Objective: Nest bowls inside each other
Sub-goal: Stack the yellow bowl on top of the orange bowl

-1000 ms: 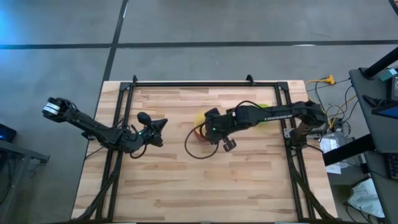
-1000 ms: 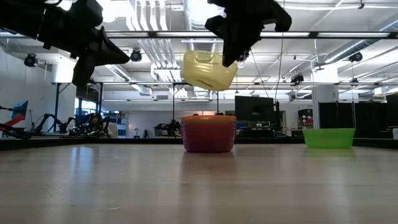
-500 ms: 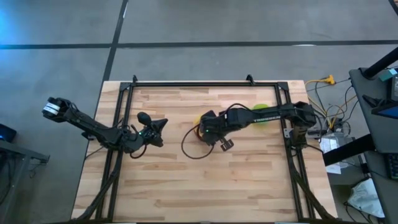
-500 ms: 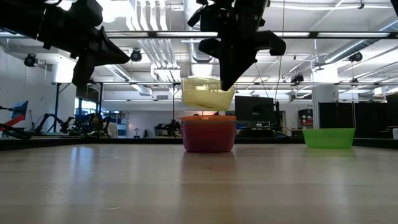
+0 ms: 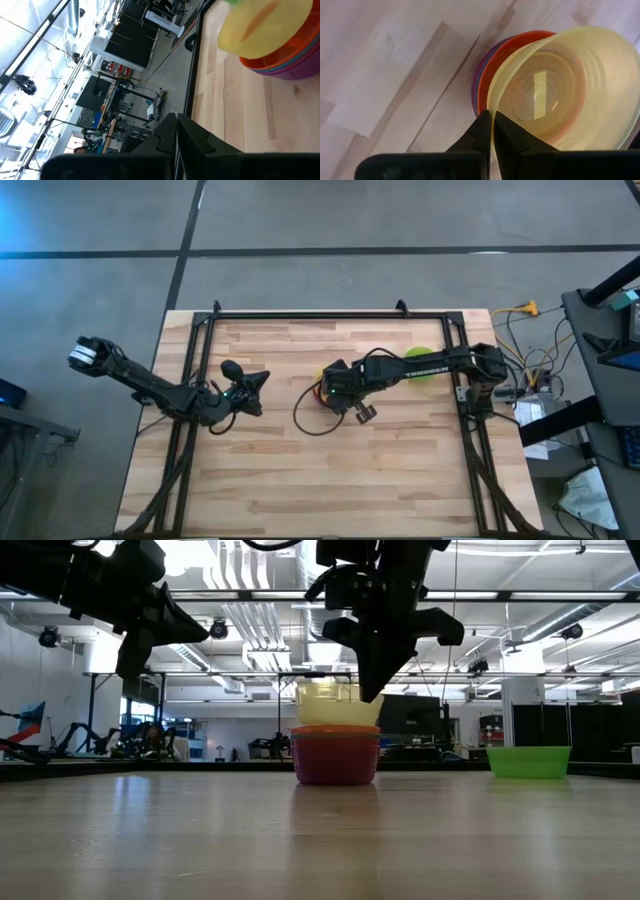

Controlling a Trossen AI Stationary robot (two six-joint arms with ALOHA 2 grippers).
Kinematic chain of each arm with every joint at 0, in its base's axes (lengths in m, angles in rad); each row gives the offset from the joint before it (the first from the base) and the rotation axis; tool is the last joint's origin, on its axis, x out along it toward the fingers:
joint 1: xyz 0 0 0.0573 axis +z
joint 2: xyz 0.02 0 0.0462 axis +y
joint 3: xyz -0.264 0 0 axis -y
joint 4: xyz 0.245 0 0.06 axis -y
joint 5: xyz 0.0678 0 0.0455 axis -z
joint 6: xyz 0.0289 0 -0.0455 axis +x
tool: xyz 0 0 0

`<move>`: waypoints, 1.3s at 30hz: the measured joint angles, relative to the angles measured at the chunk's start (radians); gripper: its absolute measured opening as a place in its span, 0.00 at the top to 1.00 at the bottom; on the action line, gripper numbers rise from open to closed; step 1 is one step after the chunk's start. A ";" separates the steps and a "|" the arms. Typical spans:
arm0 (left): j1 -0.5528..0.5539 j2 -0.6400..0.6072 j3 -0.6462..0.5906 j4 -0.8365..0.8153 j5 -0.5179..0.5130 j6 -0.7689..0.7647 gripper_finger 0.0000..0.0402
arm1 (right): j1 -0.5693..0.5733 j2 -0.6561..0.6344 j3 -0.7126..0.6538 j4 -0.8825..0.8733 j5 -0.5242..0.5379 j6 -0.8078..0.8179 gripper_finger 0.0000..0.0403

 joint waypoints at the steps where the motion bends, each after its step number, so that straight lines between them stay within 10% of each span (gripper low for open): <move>1: 0.000 0.000 0.000 0.000 0.000 0.000 1.00 | 0.000 0.000 -0.003 0.009 0.000 0.000 0.98; 39: 0.000 0.000 -0.003 0.000 0.000 -0.002 1.00 | -0.029 0.087 0.012 0.045 -0.046 0.010 0.98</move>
